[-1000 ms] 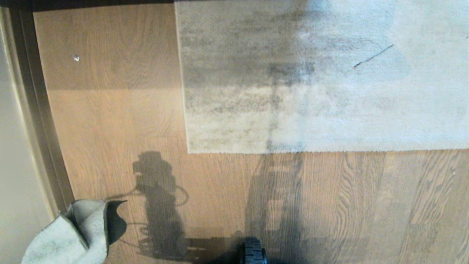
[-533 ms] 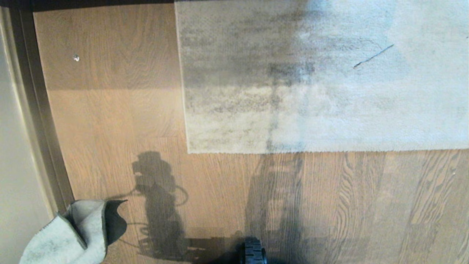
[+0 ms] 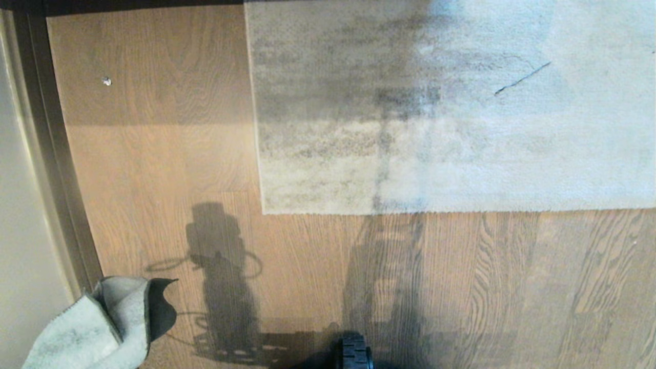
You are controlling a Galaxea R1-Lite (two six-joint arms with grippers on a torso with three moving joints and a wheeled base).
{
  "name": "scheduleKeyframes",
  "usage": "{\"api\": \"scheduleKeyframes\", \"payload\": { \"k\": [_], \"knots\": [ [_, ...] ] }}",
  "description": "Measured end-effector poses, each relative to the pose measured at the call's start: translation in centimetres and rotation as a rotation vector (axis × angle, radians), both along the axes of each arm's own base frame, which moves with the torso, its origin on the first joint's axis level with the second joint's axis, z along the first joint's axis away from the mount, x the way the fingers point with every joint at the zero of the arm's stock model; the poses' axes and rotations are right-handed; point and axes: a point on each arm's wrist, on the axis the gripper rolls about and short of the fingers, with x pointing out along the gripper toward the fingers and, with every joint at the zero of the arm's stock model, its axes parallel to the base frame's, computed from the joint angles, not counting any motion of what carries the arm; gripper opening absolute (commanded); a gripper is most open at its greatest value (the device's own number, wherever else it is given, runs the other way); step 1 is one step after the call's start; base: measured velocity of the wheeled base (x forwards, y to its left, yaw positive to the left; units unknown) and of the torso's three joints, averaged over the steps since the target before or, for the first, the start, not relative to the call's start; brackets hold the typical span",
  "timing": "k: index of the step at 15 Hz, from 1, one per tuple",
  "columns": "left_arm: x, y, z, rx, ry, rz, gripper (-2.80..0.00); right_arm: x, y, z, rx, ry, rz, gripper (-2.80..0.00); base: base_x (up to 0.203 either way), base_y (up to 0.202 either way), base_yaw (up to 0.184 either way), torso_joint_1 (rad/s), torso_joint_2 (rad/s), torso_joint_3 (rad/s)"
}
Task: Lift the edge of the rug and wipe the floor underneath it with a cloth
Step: Put down the rag
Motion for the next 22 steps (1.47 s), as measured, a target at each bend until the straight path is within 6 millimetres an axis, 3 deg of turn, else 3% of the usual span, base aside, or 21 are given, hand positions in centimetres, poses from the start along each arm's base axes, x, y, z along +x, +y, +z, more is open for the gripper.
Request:
{"api": "scheduleKeyframes", "payload": {
  "k": [5, 11, 18, 22],
  "knots": [
    [3.4, -0.1, 4.0, 0.003, 0.007, -0.053, -2.8, 0.0, 0.0, 0.0, 0.0, -0.001, 0.001, -2.8, 0.0, 0.0, 0.0, 0.0, 0.0, 0.0],
    [10.7, -0.3, 6.4, 0.016, 0.006, -0.022, -2.8, 0.0, 0.0, 0.0, 0.0, 0.0, 0.001, -2.8, 0.0, 0.0, 0.0, 0.0, 0.0, 0.0],
    [20.2, 3.3, 5.3, 0.03, -0.078, 0.088, -2.8, 0.0, 0.0, 0.0, 0.0, 0.0, 0.001, -2.8, 0.0, 0.0, 0.0, 0.0, 0.0, 0.0],
    [23.7, 5.5, 3.7, 0.027, -0.109, 0.128, -2.8, 0.0, 0.0, 0.0, 0.0, 0.0, 0.001, -2.8, 0.0, 0.0, 0.0, 0.0, 0.0, 0.0]
  ]
}}
